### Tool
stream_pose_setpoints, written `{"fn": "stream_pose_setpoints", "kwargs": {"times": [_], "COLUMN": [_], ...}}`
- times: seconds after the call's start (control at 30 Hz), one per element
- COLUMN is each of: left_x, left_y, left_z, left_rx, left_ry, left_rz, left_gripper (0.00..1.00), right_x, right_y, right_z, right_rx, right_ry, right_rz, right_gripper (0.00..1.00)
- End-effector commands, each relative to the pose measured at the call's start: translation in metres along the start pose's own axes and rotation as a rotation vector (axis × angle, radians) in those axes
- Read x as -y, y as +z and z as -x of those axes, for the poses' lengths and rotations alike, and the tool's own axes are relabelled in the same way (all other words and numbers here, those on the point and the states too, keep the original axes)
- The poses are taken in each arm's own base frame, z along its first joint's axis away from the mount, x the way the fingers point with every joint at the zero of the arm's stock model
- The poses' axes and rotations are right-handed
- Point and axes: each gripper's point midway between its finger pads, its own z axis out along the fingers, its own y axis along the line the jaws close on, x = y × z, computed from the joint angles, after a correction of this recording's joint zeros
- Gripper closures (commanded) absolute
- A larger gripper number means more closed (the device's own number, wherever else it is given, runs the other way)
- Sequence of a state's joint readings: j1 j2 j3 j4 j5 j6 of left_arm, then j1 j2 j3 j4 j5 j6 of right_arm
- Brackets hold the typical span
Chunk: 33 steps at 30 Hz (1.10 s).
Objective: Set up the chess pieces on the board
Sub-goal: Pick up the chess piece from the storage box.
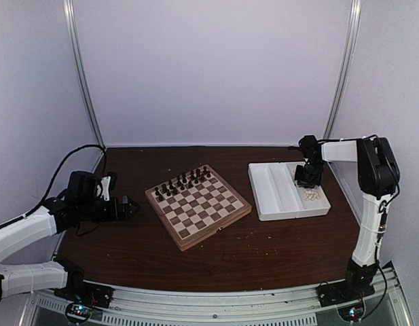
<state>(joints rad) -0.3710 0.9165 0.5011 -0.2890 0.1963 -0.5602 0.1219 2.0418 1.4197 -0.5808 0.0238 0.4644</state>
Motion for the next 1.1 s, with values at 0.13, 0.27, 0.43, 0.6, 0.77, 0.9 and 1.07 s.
{"fn": "stream_pose_setpoints", "kwargs": {"times": [0.13,0.27,0.43,0.6,0.77,0.9,1.07], "left_x": [0.003,0.005,0.008,0.008,0.01,0.01,0.008], "left_y": [0.004,0.003,0.003,0.003,0.004,0.003,0.002], "left_z": [0.007,0.01,0.012,0.012,0.014,0.012,0.009], "left_rx": [0.001,0.0,0.003,0.003,0.006,0.01,0.006], "left_ry": [0.005,0.017,0.017,0.013,0.004,-0.002,0.006], "left_rz": [-0.014,-0.015,-0.028,-0.032,-0.036,-0.041,-0.034], "left_gripper": [0.02,0.02,0.02,0.02,0.02,0.02,0.02], "right_x": [0.017,0.021,0.014,0.007,-0.005,-0.025,-0.011], "right_y": [0.0,-0.002,-0.007,-0.017,-0.025,-0.037,-0.043], "right_z": [0.013,0.017,0.022,0.028,0.035,0.041,0.042], "right_rx": [0.032,0.051,0.073,0.09,0.098,0.099,0.043], "right_ry": [0.048,0.075,0.105,0.098,0.009,-0.241,-0.425], "right_rz": [-0.101,-0.123,-0.084,-0.034,0.019,0.111,0.014], "right_gripper": [0.73,0.69,0.67,0.63,0.61,0.63,0.65]}}
